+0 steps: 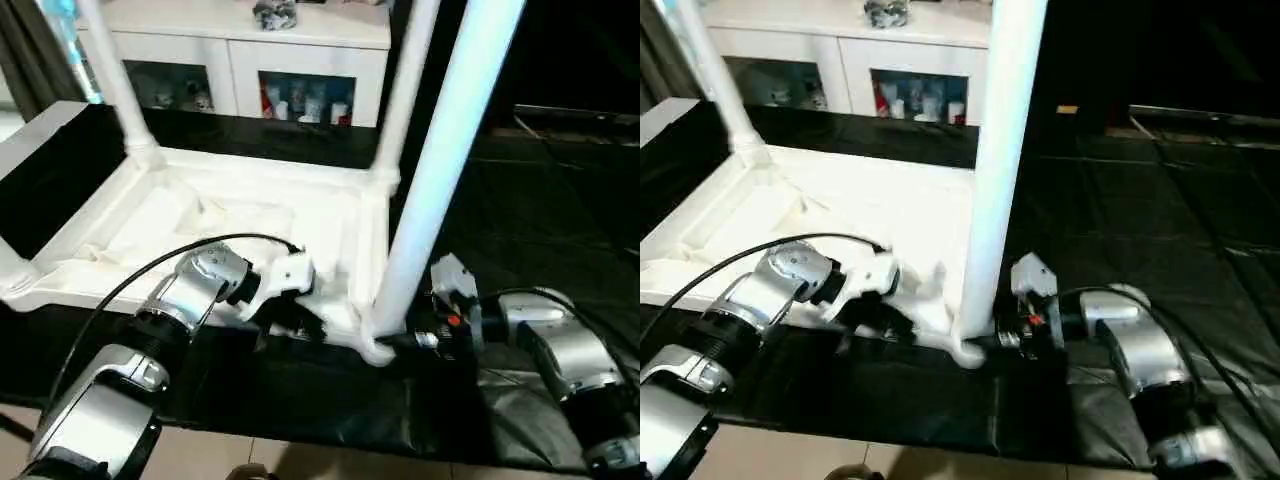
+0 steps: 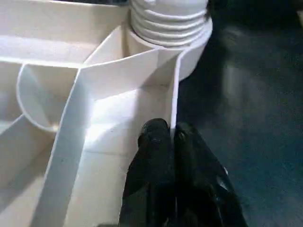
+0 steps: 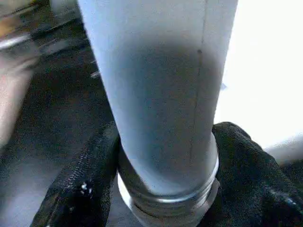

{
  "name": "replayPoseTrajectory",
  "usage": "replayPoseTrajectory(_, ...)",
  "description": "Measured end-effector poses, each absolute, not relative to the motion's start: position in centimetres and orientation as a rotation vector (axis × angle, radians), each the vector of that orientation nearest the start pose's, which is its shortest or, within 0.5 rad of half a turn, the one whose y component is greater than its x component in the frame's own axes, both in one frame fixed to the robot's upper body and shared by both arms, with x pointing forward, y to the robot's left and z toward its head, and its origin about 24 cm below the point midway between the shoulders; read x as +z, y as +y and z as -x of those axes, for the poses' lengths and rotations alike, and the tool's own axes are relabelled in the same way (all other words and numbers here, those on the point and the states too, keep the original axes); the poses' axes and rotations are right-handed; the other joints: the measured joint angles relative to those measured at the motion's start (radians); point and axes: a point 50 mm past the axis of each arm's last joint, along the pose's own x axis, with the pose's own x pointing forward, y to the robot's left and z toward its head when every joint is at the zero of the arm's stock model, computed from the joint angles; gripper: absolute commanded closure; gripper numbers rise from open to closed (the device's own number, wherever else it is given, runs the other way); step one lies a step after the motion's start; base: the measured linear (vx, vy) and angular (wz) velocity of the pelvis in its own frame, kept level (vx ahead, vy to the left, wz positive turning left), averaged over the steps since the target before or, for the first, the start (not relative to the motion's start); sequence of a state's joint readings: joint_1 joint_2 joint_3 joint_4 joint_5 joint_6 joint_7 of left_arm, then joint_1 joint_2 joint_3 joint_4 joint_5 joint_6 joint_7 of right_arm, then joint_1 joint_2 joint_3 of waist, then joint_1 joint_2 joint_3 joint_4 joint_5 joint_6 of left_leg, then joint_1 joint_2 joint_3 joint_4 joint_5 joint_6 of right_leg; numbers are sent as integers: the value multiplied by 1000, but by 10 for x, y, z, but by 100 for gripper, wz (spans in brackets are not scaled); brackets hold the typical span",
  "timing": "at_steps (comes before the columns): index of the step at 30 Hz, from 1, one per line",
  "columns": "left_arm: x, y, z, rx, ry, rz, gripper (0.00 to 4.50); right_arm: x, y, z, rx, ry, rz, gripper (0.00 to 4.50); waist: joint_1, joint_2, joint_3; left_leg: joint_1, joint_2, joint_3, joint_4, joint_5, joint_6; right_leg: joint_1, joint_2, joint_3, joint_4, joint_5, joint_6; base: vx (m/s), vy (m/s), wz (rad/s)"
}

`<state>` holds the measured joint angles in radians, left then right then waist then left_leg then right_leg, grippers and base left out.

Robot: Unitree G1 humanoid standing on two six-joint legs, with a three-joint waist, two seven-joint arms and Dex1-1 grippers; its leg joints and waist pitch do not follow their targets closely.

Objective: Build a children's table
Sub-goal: Rotate leg to tighten

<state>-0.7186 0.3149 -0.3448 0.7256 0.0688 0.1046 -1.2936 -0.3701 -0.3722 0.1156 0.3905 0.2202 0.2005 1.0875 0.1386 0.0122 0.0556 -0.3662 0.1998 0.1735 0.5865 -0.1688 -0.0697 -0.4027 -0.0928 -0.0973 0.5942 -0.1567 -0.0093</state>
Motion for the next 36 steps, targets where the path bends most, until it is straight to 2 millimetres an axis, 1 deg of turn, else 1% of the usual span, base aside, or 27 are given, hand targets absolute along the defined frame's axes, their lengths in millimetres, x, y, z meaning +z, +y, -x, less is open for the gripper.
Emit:
replayPoseTrajectory(2,55,107,-332,-1347,524,-398,450,40,-154,-301,953,302,-26,186,-21,0,0,1,0,0,1,0,0,0,0,-1,-1,0,0,0,0,0)
replayPoseTrajectory(3,54,99,-337,-1270,517,-368,450,39,-149,-310,825,291,-74,186,-34,0,0,1,0,-1,2,0,0,-2,0,-1,-1,0,0,0,0,0)
replayPoseTrajectory(6,53,77,-344,-1123,499,-309,450,39,-142,-328,595,285,-117,186,-55,1,0,0,0,-1,1,0,0,-2,0,-2,-4,0,0,0,0,0)
replayPoseTrajectory(8,54,68,-347,-1062,498,-295,450,40,-138,-335,502,286,-135,186,-58,1,1,-1,0,-1,0,0,0,-3,0,-2,-4,0,0,0,0,0)
replayPoseTrajectory(10,54,62,-351,-994,490,-292,450,43,-130,-344,421,288,-114,186,-59,2,0,-1,0,-2,-1,0,0,-4,0,-2,-3,3,-2,0,0,0)
replayPoseTrajectory(12,55,58,-353,-948,480,-288,450,45,-124,-350,368,286,-98,186,-56,2,0,-1,0,-2,-2,0,0,-5,0,-3,-2,3,-3,0,0,0)
replayPoseTrajectory(15,57,54,-354,-921,475,-276,450,46,-121,-352,331,273,-97,186,-51,3,0,-2,-1,-1,-4,0,0,-5,0,-2,-3,4,-5,0,0,0)
replayPoseTrajectory(16,57,53,-354,-920,474,-278,450,46,-121,-353,323,266,-99,186,-50,3,0,-3,-1,-1,-5,-1,-1,-6,0,-2,-3,3,-6,0,0,0)
replayPoseTrajectory(17,58,53,-354,-920,472,-278,450,46,-121,-353,322,260,-97,151,-49,3,0,-3,-1,-1,-5,-2,-1,-6,0,-2,-4,3,-6,0,0,0)
replayPoseTrajectory(19,58,53,-354,-922,469,-279,450,47,-121,-353,321,248,-92,117,-48,3,0,-4,-1,-1,-6,-2,0,-7,0,-2,-4,2,-6,0,0,0)
replayPoseTrajectory(21,59,54,-355,-922,468,-283,450,46,-120,-352,323,245,-93,113,-49,4,0,-4,-1,-1,-6,-2,-1,-8,0,-2,-3,2,-6,0,0,0)
replayPoseTrajectory(23,59,54,-355,-927,467,-288,450,41,-122,-349,322,258,-97,83,-49,4,0,-4,-1,-1,-6,-2,-1,-8,0,-2,-3,2,-7,0,0,0)
replayPoseTrajectory(26,59,60,-354,-952,469,-306,450,36,-131,-338,373,247,-57,72,-48,4,0,-4,-1,-1,-6,-2,-1,-7,0,-2,-3,2,-6,0,0,0)
replayPoseTrajectory(27,59,63,-354,-966,465,-317,450,35,-136,-334,405,242,-46,53,-48,4,0,-4,-1,-1,-6,-2,-1,-7,0,-2,-3,2,-6,0,0,0)
replayPoseTrajectory(28,59,65,-354,-979,460,-327,450,34,-139,-330,432,236,-34,53,-49,4,0,-4,-1,-1,-6,-2,-1,-7,0,-2,-3,2,-6,0,0,0)
replayPoseTrajectory(31,59,74,-352,-1031,452,-345,450,32,-151,-316,537,215,25,26,-46,4,0,-4,-1,-1,-6,-2,-1,-8,0,-2,-3,2,-6,0,0,0)
replayPoseTrajectory(33,58,82,-350,-1077,452,-362,450,35,-164,-309,606,198,64,26,-44,4,0,-4,-1,-1,-6,-2,-1,-7,0,-2,-3,2,-6,0,0,0)
replayPoseTrajectory(34,58,85,-349,-1097,452,-373,450,37,-170,-307,634,191,72,4,-43,4,0,-4,-1,-1,-6,-2,-1,-7,0,-2,-3,2,-6,0,0,0)
replayPoseTrajectory(36,58,93,-346,-1157,452,-398,450,46,-181,-300,741,175,112,4,-38,4,0,-3,-1,-1,-5,-2,-1,-6,0,-2,-3,2,-6,0,0,0)
